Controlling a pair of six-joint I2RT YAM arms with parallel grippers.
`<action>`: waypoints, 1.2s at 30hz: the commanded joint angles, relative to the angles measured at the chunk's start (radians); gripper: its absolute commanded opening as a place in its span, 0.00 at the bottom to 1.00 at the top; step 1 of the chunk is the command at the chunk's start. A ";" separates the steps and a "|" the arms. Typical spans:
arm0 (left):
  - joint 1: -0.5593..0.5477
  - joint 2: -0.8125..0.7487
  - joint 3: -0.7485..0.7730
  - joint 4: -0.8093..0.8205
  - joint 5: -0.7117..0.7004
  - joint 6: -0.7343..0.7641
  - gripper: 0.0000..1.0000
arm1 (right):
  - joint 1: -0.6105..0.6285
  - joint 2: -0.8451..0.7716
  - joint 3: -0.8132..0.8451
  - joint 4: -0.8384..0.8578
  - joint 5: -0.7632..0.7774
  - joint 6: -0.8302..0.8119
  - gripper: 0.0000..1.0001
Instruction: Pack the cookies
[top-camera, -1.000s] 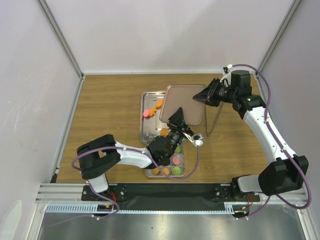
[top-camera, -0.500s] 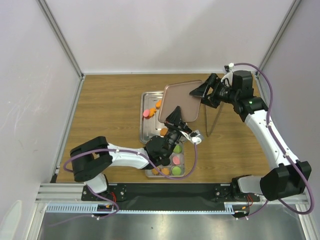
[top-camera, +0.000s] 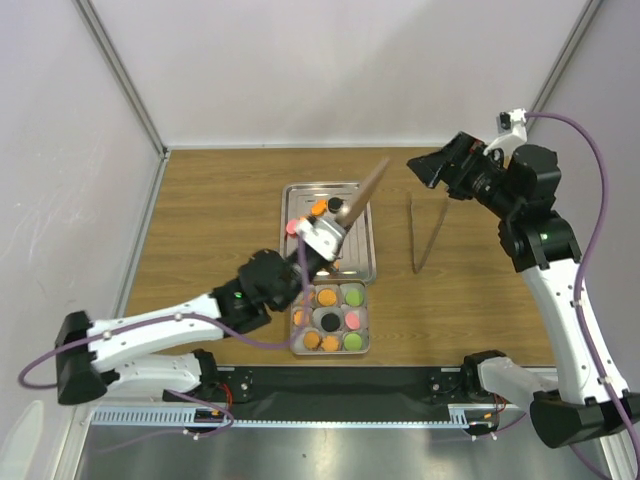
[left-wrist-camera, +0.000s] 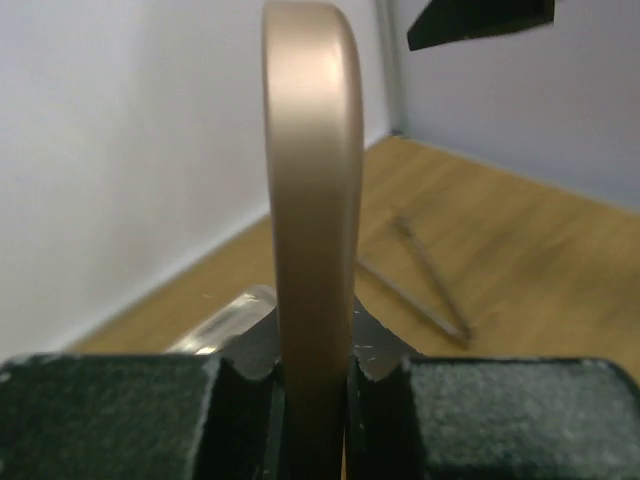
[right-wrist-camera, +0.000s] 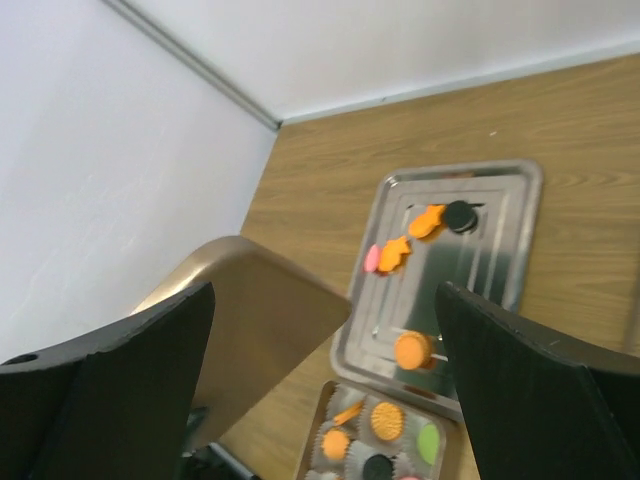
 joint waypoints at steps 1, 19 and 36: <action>0.098 -0.111 0.079 -0.317 0.193 -0.522 0.00 | -0.006 -0.038 -0.011 -0.020 0.103 -0.082 1.00; 0.457 -0.143 -0.330 -0.117 1.074 -1.477 0.08 | 0.138 -0.287 -0.575 0.116 0.012 -0.092 1.00; 0.513 -0.058 -0.540 0.163 1.085 -1.607 0.12 | 0.236 -0.324 -0.897 0.351 -0.060 0.031 1.00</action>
